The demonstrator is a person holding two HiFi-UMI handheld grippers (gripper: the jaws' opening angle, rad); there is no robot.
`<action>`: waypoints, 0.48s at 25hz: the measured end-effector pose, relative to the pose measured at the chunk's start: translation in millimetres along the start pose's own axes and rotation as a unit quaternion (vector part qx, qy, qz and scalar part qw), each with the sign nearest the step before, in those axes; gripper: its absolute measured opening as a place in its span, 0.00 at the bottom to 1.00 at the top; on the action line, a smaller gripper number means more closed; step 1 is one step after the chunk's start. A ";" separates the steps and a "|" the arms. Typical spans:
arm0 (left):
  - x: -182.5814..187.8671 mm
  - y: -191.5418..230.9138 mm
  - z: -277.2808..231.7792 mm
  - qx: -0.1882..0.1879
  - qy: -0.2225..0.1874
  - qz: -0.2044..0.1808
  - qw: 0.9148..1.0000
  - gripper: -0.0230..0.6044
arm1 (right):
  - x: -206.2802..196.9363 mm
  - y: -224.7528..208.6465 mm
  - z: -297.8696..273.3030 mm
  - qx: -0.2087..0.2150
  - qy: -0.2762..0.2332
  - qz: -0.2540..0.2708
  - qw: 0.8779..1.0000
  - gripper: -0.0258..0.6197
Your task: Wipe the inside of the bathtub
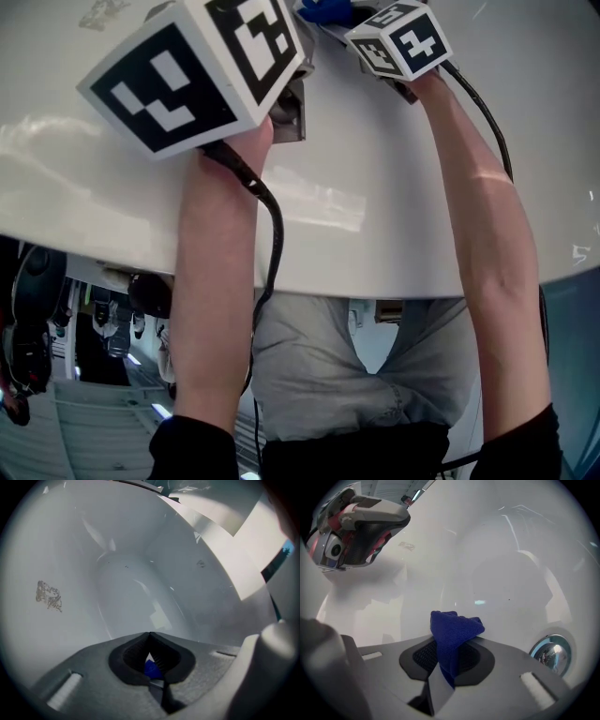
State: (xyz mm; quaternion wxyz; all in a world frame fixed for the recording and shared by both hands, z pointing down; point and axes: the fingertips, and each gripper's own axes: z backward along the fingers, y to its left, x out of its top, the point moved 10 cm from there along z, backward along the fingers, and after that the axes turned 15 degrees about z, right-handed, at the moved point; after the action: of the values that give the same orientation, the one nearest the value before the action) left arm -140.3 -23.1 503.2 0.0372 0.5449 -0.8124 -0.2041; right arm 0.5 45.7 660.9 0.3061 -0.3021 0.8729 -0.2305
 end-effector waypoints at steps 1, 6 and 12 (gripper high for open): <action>-3.6 2.0 -0.5 0.002 0.000 0.000 1.000 0.04 | -5.0 2.8 -2.7 0.003 0.000 0.001 1.000 0.16; -13.8 2.9 4.6 -0.001 -0.005 -0.011 1.000 0.04 | -17.6 19.5 -12.1 0.016 0.010 0.007 1.000 0.16; -15.3 4.4 16.0 0.005 -0.007 -0.025 1.000 0.04 | -19.5 36.4 -13.1 0.044 0.019 0.024 0.999 0.16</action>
State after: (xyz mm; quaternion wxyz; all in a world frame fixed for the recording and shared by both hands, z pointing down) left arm -142.5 -3.2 492.7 0.0233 0.5635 -0.8000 -0.2048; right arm -10.2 87.5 656.5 0.3075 -0.2631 0.8747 -0.2668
